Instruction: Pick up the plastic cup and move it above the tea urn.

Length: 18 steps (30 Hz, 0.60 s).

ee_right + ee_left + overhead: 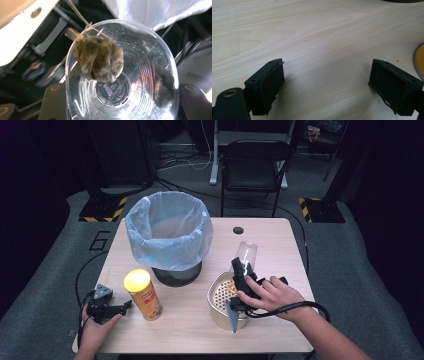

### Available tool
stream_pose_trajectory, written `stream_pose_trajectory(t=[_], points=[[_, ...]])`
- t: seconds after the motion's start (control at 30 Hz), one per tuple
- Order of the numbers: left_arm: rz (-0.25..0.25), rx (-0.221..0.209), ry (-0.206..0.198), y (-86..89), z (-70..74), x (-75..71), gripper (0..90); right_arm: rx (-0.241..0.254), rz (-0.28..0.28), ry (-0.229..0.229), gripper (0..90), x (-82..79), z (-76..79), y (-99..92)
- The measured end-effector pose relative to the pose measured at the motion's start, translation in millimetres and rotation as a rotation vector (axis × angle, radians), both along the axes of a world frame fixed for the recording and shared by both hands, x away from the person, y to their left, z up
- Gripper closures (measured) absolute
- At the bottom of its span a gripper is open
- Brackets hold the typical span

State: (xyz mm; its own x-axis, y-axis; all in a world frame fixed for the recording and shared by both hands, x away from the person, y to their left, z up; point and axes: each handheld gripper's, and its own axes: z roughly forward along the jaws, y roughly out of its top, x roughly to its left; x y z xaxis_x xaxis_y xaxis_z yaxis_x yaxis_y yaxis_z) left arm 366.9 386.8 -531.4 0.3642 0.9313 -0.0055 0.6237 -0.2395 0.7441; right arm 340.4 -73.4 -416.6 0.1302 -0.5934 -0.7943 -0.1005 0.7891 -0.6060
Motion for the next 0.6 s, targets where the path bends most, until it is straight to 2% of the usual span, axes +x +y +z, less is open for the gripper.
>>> stream_pose_trajectory(t=[0.07,0.1,0.13,0.17,0.2,0.23,0.27,0.3,0.33,0.4,0.43,0.47,0.5,0.53,0.57,0.6], points=[[0.0,0.001,-0.002,0.1,0.0,0.2,12.3,0.016,0.06,0.029,39.6,-3.3,-2.4,-0.4],[0.0,0.0,-0.002,0.0,0.0,0.1,12.3,0.057,0.044,0.019,39.5,-0.7,-3.5,-0.4],[0.0,0.0,0.0,0.0,0.0,0.0,12.3,0.006,0.012,0.014,39.7,-1.2,-0.4,1.3],[0.0,0.0,0.0,0.0,0.0,0.0,12.3,0.003,0.055,0.024,40.0,-3.4,0.9,0.7],[0.0,0.0,0.0,0.0,0.0,0.0,12.3,0.043,0.046,0.03,39.7,-1.2,-1.0,0.5],[0.0,0.0,0.0,0.0,0.0,0.0,12.3,0.054,0.002,0.01,39.7,0.8,-3.1,0.7],[0.0,0.0,0.0,0.0,0.0,0.0,12.3,0.001,0.036,0.031,40.0,-1.7,-0.9,-0.5],[0.0,0.0,0.0,0.0,0.0,0.0,12.3,-0.005,0.051,0.053,39.9,-2.3,0.7,-0.7],[0.0,0.0,0.0,0.0,0.0,0.0,12.3,0.017,0.04,0.006,39.7,0.5,-1.0,-0.1],[0.0,0.0,0.0,0.0,0.0,0.0,12.3,0.033,0.016,0.029,39.6,1.7,3.5,-3.0],[0.0,0.0,0.0,0.0,0.0,0.0,12.3,0.037,0.001,-0.041,39.6,1.7,5.0,-0.8],[0.0,0.0,0.0,0.0,0.0,0.0,12.3,0.012,0.051,-0.023,39.8,-0.6,5.4,-0.2],[0.0,0.0,0.0,0.0,0.0,0.0,12.3,-0.025,0.053,-0.007,39.5,1.4,9.5,0.3],[0.0,-0.001,0.0,0.0,0.0,0.0,12.3,-0.024,-0.023,-0.02,39.5,4.7,4.6,-1.7],[0.0,0.0,0.0,0.0,0.0,0.0,12.3,0.021,0.011,0.017,39.7,3.0,3.2,-5.2],[0.001,0.0,-0.001,0.0,0.0,0.0,12.3,0.018,0.053,-0.007,39.6,1.4,9.3,-2.5]])
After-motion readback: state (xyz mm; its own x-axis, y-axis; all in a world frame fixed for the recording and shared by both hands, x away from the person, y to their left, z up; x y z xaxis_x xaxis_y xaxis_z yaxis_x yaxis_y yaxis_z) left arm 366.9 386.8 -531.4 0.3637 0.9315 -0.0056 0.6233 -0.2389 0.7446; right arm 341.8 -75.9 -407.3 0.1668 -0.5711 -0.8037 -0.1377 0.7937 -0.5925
